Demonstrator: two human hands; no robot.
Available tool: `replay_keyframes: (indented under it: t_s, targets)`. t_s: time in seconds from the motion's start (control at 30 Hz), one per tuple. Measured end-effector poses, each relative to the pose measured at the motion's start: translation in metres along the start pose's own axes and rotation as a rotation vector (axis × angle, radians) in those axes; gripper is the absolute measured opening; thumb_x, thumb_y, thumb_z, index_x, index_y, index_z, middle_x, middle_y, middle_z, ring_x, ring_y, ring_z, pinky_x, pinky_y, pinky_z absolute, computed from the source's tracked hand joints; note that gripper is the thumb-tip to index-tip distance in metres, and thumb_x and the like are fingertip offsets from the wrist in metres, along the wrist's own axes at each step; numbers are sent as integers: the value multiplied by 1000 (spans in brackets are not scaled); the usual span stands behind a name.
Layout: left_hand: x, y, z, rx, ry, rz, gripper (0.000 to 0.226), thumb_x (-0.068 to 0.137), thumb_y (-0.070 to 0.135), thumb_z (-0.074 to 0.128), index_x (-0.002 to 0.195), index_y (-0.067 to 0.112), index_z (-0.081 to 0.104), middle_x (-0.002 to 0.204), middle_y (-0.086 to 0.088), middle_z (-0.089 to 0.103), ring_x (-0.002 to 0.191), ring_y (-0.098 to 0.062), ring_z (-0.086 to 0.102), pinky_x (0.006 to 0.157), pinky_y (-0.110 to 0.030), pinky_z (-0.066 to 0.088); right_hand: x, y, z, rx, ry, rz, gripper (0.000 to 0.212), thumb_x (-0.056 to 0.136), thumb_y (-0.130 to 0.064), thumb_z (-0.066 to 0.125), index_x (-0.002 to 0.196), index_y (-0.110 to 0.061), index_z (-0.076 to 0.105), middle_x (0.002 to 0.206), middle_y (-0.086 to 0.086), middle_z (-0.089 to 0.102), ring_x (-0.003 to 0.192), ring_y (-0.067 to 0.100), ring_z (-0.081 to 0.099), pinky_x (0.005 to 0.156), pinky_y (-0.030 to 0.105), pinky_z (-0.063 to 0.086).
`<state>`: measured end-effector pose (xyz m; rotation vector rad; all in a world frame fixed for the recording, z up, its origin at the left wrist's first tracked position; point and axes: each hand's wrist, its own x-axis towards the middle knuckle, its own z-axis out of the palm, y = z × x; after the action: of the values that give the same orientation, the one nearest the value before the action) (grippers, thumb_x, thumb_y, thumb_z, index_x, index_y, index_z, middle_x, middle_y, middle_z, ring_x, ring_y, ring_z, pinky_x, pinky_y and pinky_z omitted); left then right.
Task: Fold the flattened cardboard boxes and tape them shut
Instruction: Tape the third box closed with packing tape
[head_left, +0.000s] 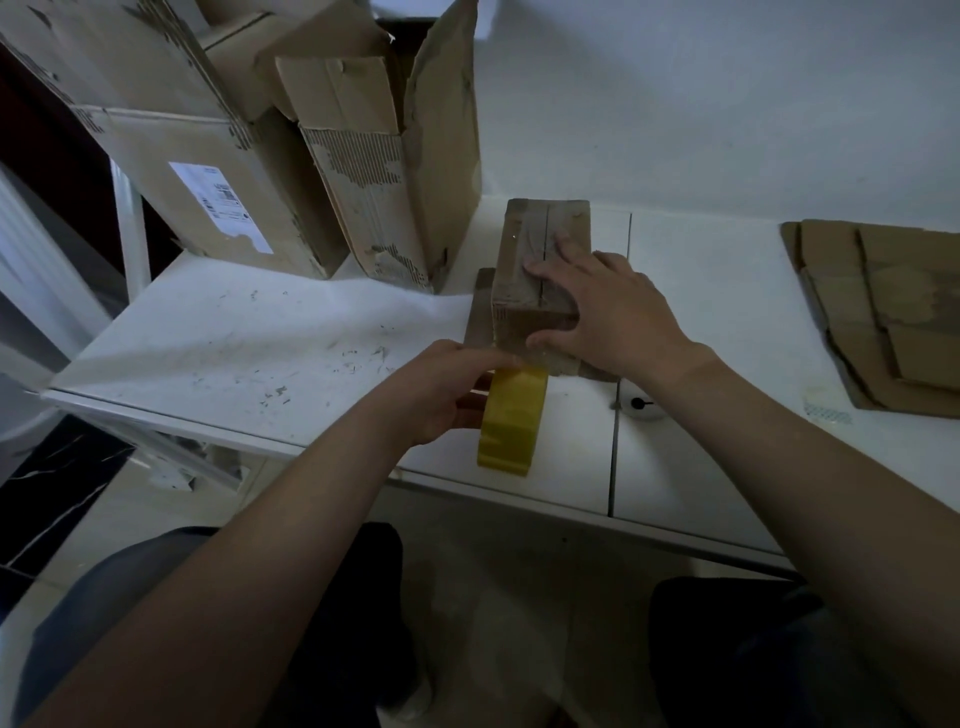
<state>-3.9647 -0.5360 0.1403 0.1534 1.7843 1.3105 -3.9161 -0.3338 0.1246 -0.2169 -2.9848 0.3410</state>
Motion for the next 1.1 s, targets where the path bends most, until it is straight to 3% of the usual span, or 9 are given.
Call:
replay_keyframes:
  t_s: [0.13, 0.3, 0.37, 0.47, 0.57, 0.67, 0.8, 0.97, 1.1]
  targets:
    - [0, 0, 0, -5, -21, -14, 32, 95, 25, 65, 122, 9, 60, 113, -15, 66, 101, -31, 67, 77, -37, 57, -12, 6, -23, 51, 31, 32, 87, 84, -70, 61, 156, -43, 21, 166, -5, 18, 140, 33, 33, 108, 49, 38]
    - [-2, -3, 2, 8, -20, 11, 32, 95, 26, 65, 123, 10, 61, 119, -15, 64, 104, -31, 66, 76, -36, 58, -44, 29, -34, 151, 174, 67, 49, 97, -59, 47, 138, -32, 53, 133, -4, 54, 112, 21, 56, 88, 41, 51]
    - [-4, -2, 5, 10, -20, 16, 30, 95, 26, 64, 121, 11, 61, 118, -14, 64, 103, -30, 66, 73, -34, 57, -53, 42, -32, 83, 55, 117, 34, 98, -50, 52, 123, -30, 65, 115, -5, 62, 98, 19, 60, 83, 42, 53]
    - [-7, 0, 10, 5, -20, 13, 26, 95, 25, 65, 118, 12, 60, 115, -12, 64, 100, -29, 66, 70, -33, 56, -67, 58, -23, -19, -273, 193, 29, 95, -39, 62, 120, -29, 69, 118, -8, 64, 112, 18, 59, 93, 39, 49]
    - [-8, 1, 15, -9, -12, -9, 36, 93, 25, 67, 125, 11, 57, 118, -14, 63, 103, -31, 65, 74, -35, 56, -79, 65, -11, -26, -374, 225, 30, 91, -42, 68, 117, -27, 70, 115, -9, 64, 111, 17, 59, 87, 35, 47]
    - [-9, 1, 18, -33, 2, -18, 41, 93, 25, 68, 129, 10, 56, 117, -14, 64, 102, -31, 66, 73, -36, 57, -81, 67, 0, -9, -326, 243, 13, 84, -35, 74, 95, -28, 72, 95, -11, 64, 96, 16, 61, 71, 31, 42]
    - [-9, 0, 20, -64, 18, -24, 42, 93, 24, 68, 130, 8, 55, 117, -16, 63, 102, -31, 66, 72, -36, 57, -84, 63, -11, 21, -212, 208, 19, 81, -35, 78, 85, -30, 60, 90, -10, 63, 85, 15, 59, 66, 31, 42]
    - [-9, -3, 19, -79, 8, -19, 38, 93, 25, 68, 126, 11, 57, 118, -15, 64, 102, -31, 66, 74, -36, 57, -74, 32, -42, 444, 108, -58, 15, 85, -32, 77, 98, -31, 68, 87, -17, 64, 78, 5, 60, 68, 21, 48]
    - [-6, -5, 16, -116, 3, -25, 36, 92, 25, 68, 124, 9, 60, 115, -15, 66, 100, -30, 67, 75, -37, 57, -47, 1, -46, 318, 259, -261, 18, 91, -26, 72, 108, -22, 75, 90, -14, 62, 82, 10, 53, 73, 25, 42]
